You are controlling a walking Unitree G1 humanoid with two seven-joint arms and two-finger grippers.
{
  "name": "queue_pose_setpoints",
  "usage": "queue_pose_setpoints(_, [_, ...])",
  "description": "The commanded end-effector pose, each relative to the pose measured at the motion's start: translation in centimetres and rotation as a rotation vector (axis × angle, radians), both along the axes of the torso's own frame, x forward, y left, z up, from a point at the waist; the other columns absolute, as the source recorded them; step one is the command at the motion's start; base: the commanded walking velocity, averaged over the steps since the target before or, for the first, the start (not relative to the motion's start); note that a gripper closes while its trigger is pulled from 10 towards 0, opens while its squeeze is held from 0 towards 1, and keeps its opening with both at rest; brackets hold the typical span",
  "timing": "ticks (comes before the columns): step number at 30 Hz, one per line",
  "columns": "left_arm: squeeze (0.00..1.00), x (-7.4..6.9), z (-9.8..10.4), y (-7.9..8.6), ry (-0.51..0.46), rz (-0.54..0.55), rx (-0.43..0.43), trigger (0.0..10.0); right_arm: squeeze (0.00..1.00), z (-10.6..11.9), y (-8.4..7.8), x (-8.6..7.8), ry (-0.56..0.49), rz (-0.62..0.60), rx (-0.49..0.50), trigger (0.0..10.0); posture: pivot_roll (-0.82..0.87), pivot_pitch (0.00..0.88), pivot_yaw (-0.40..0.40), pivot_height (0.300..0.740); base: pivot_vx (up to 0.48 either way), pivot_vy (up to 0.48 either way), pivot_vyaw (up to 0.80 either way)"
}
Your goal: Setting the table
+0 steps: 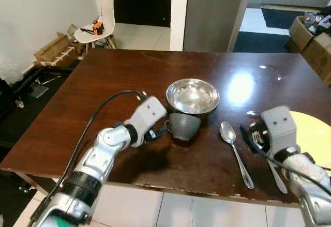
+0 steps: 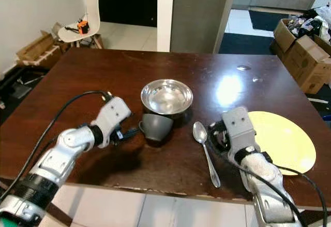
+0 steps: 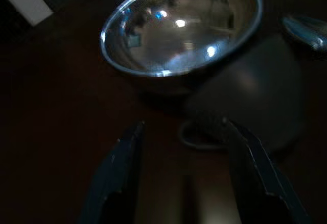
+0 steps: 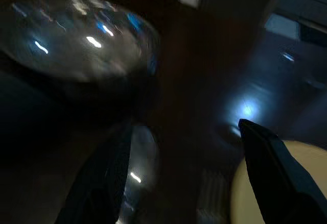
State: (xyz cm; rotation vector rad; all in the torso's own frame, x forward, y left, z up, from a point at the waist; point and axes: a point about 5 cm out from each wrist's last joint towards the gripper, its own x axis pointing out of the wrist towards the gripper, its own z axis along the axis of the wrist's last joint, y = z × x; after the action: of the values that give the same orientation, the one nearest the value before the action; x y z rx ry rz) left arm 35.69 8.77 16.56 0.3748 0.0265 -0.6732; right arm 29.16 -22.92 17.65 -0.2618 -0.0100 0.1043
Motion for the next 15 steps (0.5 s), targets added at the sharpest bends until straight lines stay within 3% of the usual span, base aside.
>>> queue_pose_setpoints(1, [0.00, 0.2, -0.7, -0.2, 0.036, 0.036, -0.014, 10.0, 0.00, 0.1, 0.7, 0.2, -0.019, 0.019, 0.054, 10.0, -0.05, 0.017, 0.123, 0.740, 0.000, 0.000, 0.00])
queue_pose_setpoints(7, [0.00, 0.3, -0.8, -2.5, 0.092, 0.012, -0.064, 10.0, 0.00, -0.5, 2.6, 0.6, -0.012, 0.063, 0.082, 10.0, -0.05, 0.019, 0.127, 0.740, 0.000, 0.000, 0.00])
queue_pose_setpoints(10, [0.00, 0.4, -0.3, -4.8, 0.137, -0.035, -0.089, 10.0, 0.00, -1.0, 4.3, 0.6, -0.003, 0.111, 0.103, 10.0, -0.06, 0.019, 0.132, 0.740, 0.000, 0.000, 0.00])
queue_pose_setpoints(14, [0.00, 0.8, -0.5, -6.1, 0.169, 0.016, -0.120, 10.0, 0.00, -1.2, 5.4, 0.6, 0.000, 0.145, 0.126, 10.0, -0.06, 0.018, 0.134, 0.740, 0.000, 0.000, 0.00])
queue_pose_setpoints(15, [0.00, 1.0, -0.5, -6.7, 0.215, 0.055, -0.184, 10.0, 0.00, -1.3, 6.0, 0.5, 0.001, 0.160, 0.139, 10.0, -0.06, 0.017, 0.138, 0.740, 0.000, 0.000, 0.00])
